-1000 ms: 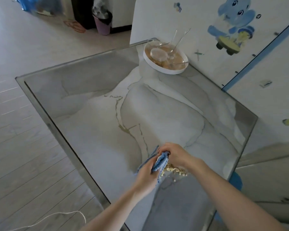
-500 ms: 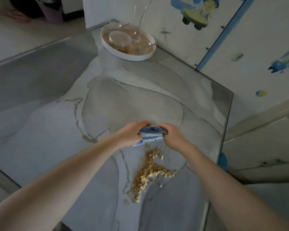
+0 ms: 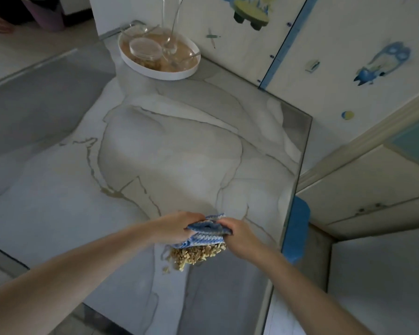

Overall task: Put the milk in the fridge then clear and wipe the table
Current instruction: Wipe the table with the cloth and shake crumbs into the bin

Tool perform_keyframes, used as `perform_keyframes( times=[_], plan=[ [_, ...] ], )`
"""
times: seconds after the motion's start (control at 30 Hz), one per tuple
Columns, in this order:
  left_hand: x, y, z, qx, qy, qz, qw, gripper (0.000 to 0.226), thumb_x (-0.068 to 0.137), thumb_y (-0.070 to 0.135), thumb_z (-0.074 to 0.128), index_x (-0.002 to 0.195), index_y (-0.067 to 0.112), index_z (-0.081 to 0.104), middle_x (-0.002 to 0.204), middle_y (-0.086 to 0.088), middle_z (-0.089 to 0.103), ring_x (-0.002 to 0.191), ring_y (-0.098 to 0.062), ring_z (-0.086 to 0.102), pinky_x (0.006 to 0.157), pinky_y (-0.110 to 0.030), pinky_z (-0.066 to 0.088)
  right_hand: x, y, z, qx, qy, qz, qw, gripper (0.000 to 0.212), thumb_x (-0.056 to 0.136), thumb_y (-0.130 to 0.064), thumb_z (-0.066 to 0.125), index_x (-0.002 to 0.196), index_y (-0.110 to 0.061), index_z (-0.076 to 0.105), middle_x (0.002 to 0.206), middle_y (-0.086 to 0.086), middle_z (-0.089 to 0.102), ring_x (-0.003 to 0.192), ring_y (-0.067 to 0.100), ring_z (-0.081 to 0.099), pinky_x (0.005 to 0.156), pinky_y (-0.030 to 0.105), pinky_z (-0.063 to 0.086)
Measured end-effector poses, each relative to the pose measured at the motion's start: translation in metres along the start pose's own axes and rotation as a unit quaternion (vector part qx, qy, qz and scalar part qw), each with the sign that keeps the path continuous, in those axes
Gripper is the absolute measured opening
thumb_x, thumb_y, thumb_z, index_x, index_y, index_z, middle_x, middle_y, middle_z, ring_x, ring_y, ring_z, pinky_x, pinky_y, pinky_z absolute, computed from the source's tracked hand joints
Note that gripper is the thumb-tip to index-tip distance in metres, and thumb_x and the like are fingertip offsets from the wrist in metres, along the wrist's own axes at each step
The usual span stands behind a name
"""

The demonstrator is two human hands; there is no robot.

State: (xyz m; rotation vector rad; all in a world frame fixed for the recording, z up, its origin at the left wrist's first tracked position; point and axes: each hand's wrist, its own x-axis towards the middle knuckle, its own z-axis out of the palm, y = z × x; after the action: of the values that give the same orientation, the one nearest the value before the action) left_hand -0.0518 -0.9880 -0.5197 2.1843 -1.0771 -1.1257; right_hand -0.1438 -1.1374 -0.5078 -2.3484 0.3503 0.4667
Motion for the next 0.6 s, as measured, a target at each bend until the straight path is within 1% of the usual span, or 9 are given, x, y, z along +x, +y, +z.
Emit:
perform_keyframes(
  times=[0.07, 0.1, 0.17, 0.23, 0.37, 0.43, 0.5, 0.57, 0.6],
  plan=[
    [-0.001, 0.010, -0.009, -0.017, 0.014, 0.027, 0.999, 0.030, 0.090, 0.001, 0.042, 0.113, 0.013, 0.057, 0.102, -0.003, 0.063, 0.084, -0.015, 0.057, 0.066, -0.013, 0.044, -0.012, -0.002, -0.008, 0.035, 0.008, -0.002, 0.999, 0.032, 0.072, -0.007, 0.046, 0.098, -0.004, 0.064, 0.080, 0.001, 0.054, 0.067, 0.010, 0.048, 0.056, 0.011, 0.033],
    [-0.001, 0.016, -0.016, -0.035, 0.023, 0.052, 0.998, 0.029, 0.089, 0.000, 0.044, 0.112, 0.011, 0.059, 0.101, -0.002, 0.063, 0.081, -0.013, 0.056, 0.064, -0.010, 0.044, -0.016, -0.004, -0.014, 0.059, 0.014, -0.002, 0.998, 0.024, 0.076, -0.005, 0.054, 0.097, -0.004, 0.063, 0.078, 0.000, 0.055, 0.062, 0.006, 0.047, 0.056, 0.009, 0.035],
    [0.000, 0.029, -0.031, -0.089, 0.048, 0.089, 0.991, 0.027, 0.087, -0.001, 0.050, 0.109, 0.010, 0.060, 0.092, 0.003, 0.063, 0.073, -0.008, 0.057, 0.061, -0.012, 0.048, -0.020, -0.007, -0.030, 0.101, 0.041, -0.013, 0.994, 0.018, 0.076, -0.005, 0.067, 0.091, -0.012, 0.063, 0.075, -0.005, 0.057, 0.060, -0.001, 0.050, 0.057, 0.008, 0.040],
    [0.004, 0.044, -0.044, -0.136, 0.103, 0.101, 0.980, 0.024, 0.085, 0.000, 0.056, 0.106, 0.009, 0.062, 0.085, 0.007, 0.061, 0.069, -0.006, 0.057, 0.058, -0.011, 0.048, -0.020, -0.009, -0.048, 0.113, 0.108, -0.019, 0.988, 0.016, 0.075, -0.011, 0.071, 0.081, -0.018, 0.059, 0.068, -0.009, 0.055, 0.056, 0.000, 0.050, 0.054, 0.010, 0.040],
    [0.015, 0.056, -0.051, -0.183, 0.262, 0.122, 0.940, 0.028, 0.077, 0.001, 0.067, 0.105, 0.003, 0.064, 0.093, 0.002, 0.061, 0.086, -0.013, 0.059, 0.074, -0.009, 0.043, -0.017, -0.006, -0.066, 0.160, 0.236, 0.000, 0.959, 0.015, 0.079, -0.013, 0.069, 0.080, -0.009, 0.055, 0.062, -0.004, 0.049, 0.055, 0.008, 0.042, 0.048, 0.015, 0.033],
    [0.012, 0.048, -0.034, -0.241, 0.303, 0.081, 0.918, 0.027, 0.085, 0.011, 0.062, 0.111, 0.004, 0.061, 0.101, 0.000, 0.063, 0.098, -0.015, 0.060, 0.084, -0.015, 0.044, -0.018, 0.004, -0.061, 0.153, 0.253, 0.026, 0.955, 0.014, 0.081, -0.016, 0.066, 0.084, -0.009, 0.054, 0.064, -0.004, 0.049, 0.057, 0.009, 0.042, 0.047, 0.015, 0.034],
    [-0.003, 0.033, -0.004, -0.275, 0.353, -0.021, 0.894, 0.033, 0.093, 0.026, 0.048, 0.120, 0.010, 0.057, 0.107, 0.003, 0.064, 0.098, -0.006, 0.059, 0.084, -0.017, 0.044, -0.020, 0.017, -0.045, 0.125, 0.237, 0.070, 0.961, 0.015, 0.085, -0.018, 0.061, 0.092, -0.009, 0.053, 0.068, -0.006, 0.050, 0.062, 0.012, 0.046, 0.048, 0.016, 0.033],
    [-0.022, 0.018, 0.032, -0.313, 0.404, -0.081, 0.856, 0.036, 0.096, 0.031, 0.038, 0.122, 0.015, 0.056, 0.093, 0.013, 0.064, 0.082, 0.008, 0.057, 0.073, -0.007, 0.041, -0.024, 0.027, -0.024, 0.094, 0.207, 0.112, 0.967, 0.020, 0.088, -0.020, 0.057, 0.104, -0.009, 0.052, 0.076, -0.006, 0.055, 0.069, 0.014, 0.052, 0.051, 0.020, 0.036],
    [-0.029, 0.014, 0.049, -0.339, 0.421, -0.087, 0.837, 0.035, 0.097, 0.030, 0.036, 0.121, 0.016, 0.058, 0.095, 0.017, 0.062, 0.087, 0.009, 0.057, 0.073, -0.001, 0.039, -0.027, 0.031, -0.014, 0.082, 0.191, 0.125, 0.970, 0.025, 0.089, -0.020, 0.056, 0.111, -0.011, 0.051, 0.086, -0.002, 0.060, 0.077, 0.017, 0.057, 0.056, 0.023, 0.038]
  ],
)
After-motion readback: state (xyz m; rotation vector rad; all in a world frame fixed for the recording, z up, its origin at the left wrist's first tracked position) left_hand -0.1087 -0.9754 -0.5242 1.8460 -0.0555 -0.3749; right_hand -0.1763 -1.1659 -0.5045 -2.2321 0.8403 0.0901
